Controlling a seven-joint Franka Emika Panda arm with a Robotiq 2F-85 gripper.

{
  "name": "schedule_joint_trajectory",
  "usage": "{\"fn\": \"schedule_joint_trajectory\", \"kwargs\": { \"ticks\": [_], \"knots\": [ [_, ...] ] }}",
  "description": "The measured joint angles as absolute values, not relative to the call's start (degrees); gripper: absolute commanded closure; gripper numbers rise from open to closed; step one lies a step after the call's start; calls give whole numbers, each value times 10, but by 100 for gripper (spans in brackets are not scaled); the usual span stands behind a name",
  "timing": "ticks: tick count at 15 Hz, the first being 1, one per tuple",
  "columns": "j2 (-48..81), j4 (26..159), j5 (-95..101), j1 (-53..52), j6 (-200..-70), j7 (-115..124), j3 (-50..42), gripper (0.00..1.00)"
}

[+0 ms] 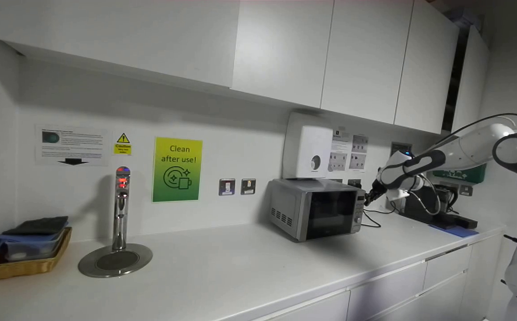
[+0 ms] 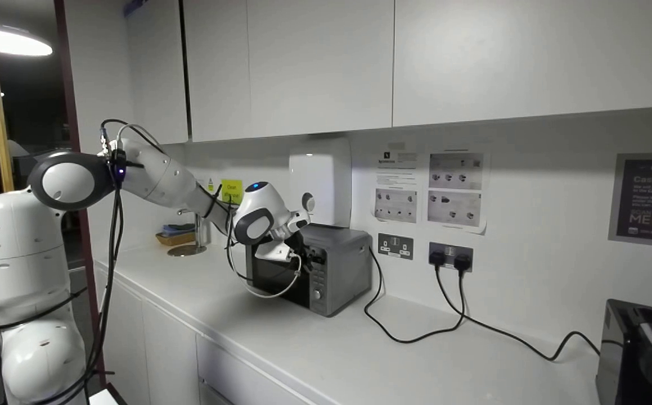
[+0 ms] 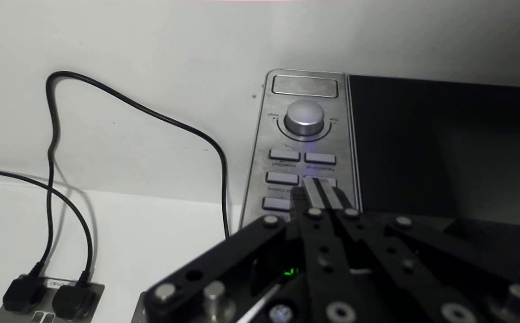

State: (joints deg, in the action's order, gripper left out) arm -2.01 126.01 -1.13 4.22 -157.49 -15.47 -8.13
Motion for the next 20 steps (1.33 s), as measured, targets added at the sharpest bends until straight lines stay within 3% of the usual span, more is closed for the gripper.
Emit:
{"fn": "schedule_joint_trajectory", "kwargs": {
  "ticks": [20],
  "knots": [
    [-18,1270,-72,45,-1524,-99,-74,99]
  ]
}}
